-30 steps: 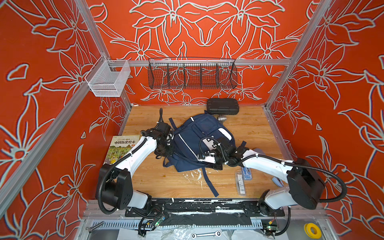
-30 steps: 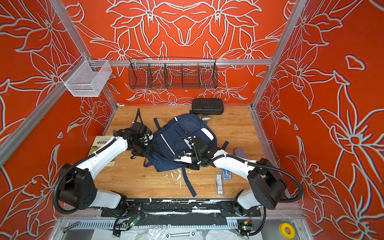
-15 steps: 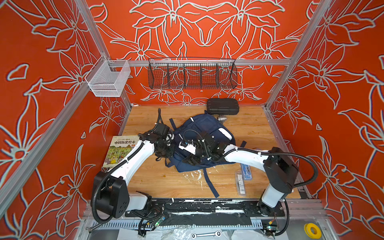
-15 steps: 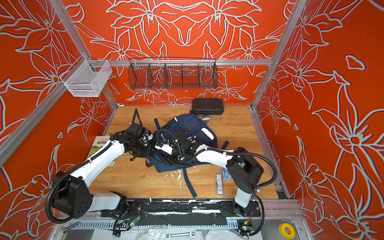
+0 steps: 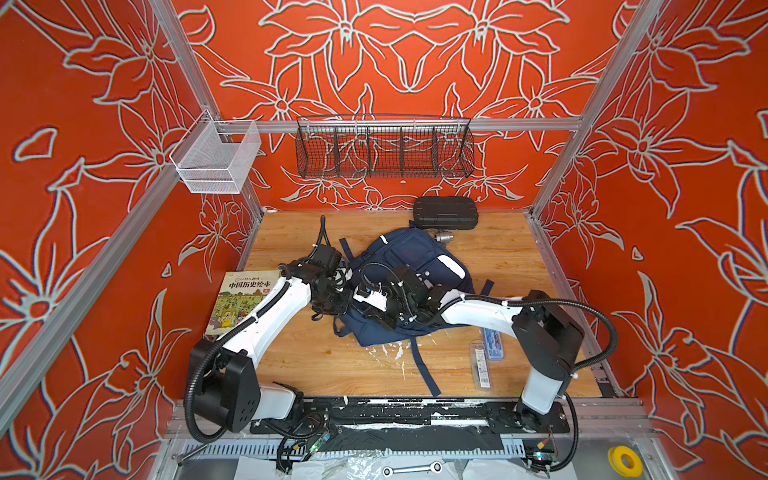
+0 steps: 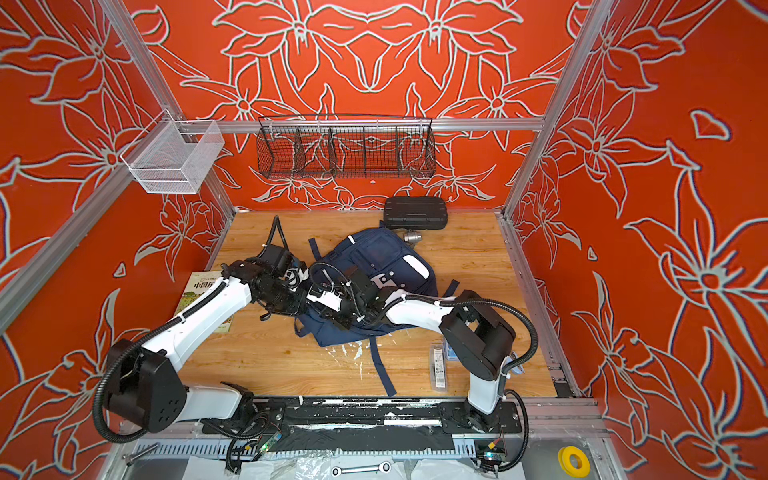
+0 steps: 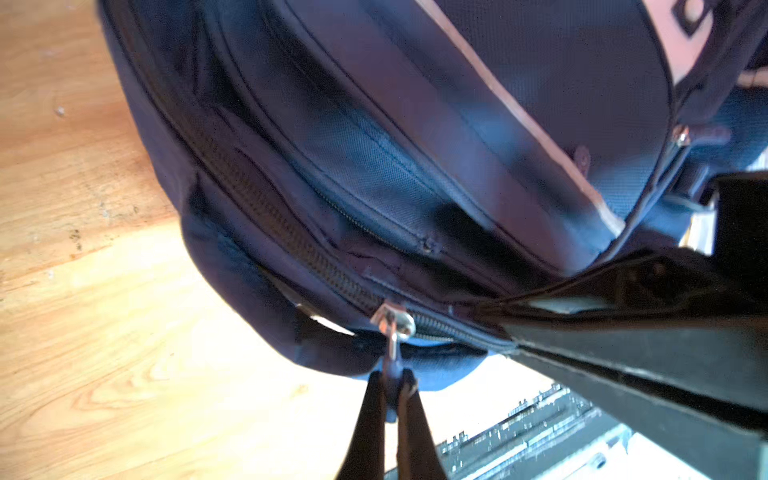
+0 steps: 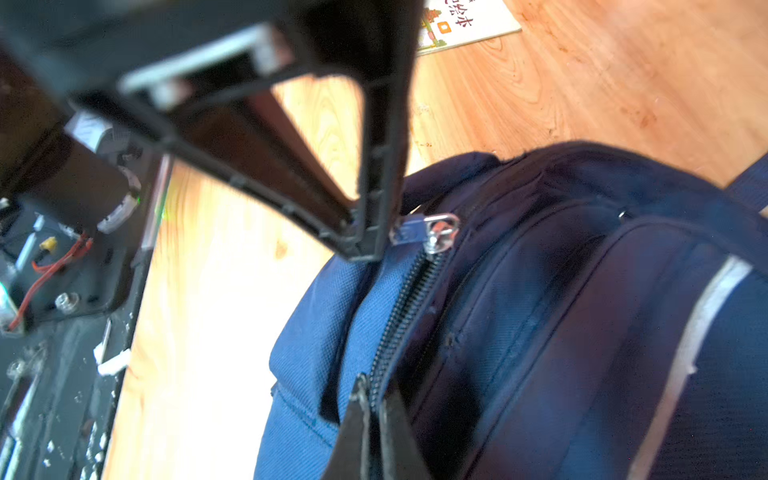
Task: Pack the student bag
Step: 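Pull the zipper pull with the left gripper while the right gripper steadies the bag, then release the zipper pull and move the left gripper to the picture book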
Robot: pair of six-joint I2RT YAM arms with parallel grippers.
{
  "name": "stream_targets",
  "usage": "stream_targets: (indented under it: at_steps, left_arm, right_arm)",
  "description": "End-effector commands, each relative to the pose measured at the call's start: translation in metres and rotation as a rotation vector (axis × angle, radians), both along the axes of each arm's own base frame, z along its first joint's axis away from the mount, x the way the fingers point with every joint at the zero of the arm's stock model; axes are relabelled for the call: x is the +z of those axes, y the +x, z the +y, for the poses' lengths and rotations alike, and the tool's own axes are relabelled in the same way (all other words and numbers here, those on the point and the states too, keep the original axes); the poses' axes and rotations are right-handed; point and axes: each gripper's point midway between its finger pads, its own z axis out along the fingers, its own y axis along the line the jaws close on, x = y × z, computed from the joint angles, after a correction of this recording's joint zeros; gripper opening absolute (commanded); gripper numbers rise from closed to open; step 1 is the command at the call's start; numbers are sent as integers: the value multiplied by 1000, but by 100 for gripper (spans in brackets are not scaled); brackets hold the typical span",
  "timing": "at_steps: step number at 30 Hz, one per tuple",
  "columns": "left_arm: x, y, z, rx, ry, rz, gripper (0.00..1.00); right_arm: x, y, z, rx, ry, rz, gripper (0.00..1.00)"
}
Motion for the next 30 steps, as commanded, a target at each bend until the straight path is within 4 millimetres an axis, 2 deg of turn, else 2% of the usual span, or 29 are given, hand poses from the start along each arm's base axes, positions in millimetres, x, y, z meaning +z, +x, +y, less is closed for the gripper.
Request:
stream_targets:
  at_steps: [1, 6, 11, 15, 20, 30]
  left_arm:
    - [6, 15, 14, -37, 69, -37, 0]
    - [4, 31, 30, -85, 177, -26, 0]
    - [-5, 46, 40, -123, 265, -21, 0]
    - [-5, 74, 36, -145, 275, -84, 0]
    - [-4, 108, 25, -198, 256, -207, 0]
    - [-24, 158, 14, -320, 300, -298, 0]
  right_arm:
    - [8, -23, -15, 117, -23, -50, 0]
    - [13, -53, -29, 245, 15, -70, 0]
    - [14, -67, -46, 296, -16, -100, 0]
    - [18, -87, -51, 393, 12, -76, 0]
    - [15, -102, -59, 481, -5, -48, 0]
    - [14, -111, -64, 561, -35, -35, 0]
